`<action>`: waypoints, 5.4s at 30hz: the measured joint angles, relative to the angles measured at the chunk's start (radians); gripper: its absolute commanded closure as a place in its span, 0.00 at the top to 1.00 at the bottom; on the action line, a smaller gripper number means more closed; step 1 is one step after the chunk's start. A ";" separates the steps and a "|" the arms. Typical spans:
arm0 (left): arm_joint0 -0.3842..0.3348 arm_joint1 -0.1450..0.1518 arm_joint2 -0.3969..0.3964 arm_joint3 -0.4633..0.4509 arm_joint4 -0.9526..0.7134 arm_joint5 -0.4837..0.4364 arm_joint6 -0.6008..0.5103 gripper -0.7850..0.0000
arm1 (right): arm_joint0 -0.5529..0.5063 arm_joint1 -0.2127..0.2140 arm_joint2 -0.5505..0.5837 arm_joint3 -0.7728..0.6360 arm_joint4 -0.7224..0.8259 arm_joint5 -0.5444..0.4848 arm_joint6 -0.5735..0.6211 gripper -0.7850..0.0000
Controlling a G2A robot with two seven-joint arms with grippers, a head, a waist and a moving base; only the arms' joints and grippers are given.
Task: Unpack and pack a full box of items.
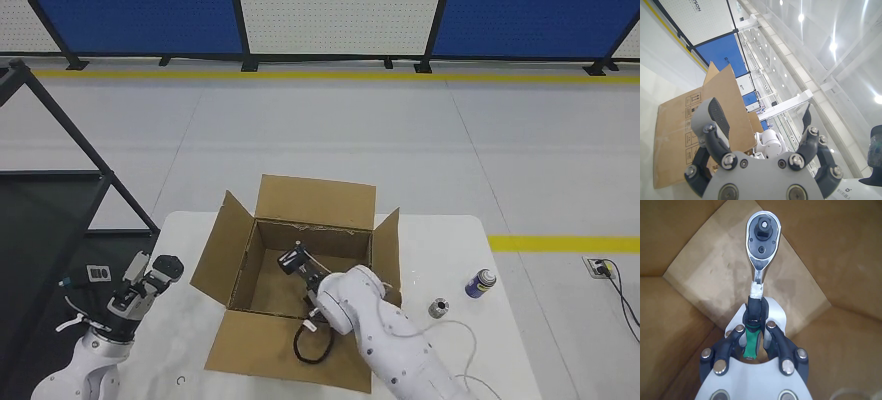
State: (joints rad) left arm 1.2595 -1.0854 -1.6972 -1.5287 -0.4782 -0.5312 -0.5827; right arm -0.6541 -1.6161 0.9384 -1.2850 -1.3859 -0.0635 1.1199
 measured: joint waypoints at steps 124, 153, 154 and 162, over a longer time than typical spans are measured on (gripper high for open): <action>0.408 -0.012 -0.091 -0.292 0.624 -0.026 0.328 1.00 | -0.050 0.110 0.146 -0.266 0.259 -0.222 -0.118 0.44; 0.331 -0.011 -0.191 -0.372 0.165 0.041 0.331 1.00 | 0.065 0.113 0.058 -0.259 0.294 -0.312 0.149 1.00; 0.331 -0.011 -0.191 -0.372 0.165 0.041 0.331 1.00 | 0.092 0.108 0.040 -0.240 0.306 -0.300 0.185 1.00; 0.263 -0.008 -0.247 -0.338 -0.008 0.180 0.311 1.00 | 0.358 0.048 -0.126 0.049 0.518 -0.232 0.406 1.00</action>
State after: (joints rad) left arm 1.5228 -1.0935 -1.9438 -1.8663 -0.4865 -0.3509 -0.2720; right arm -0.2961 -1.5679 0.8122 -1.2361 -0.8682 -0.2955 1.5258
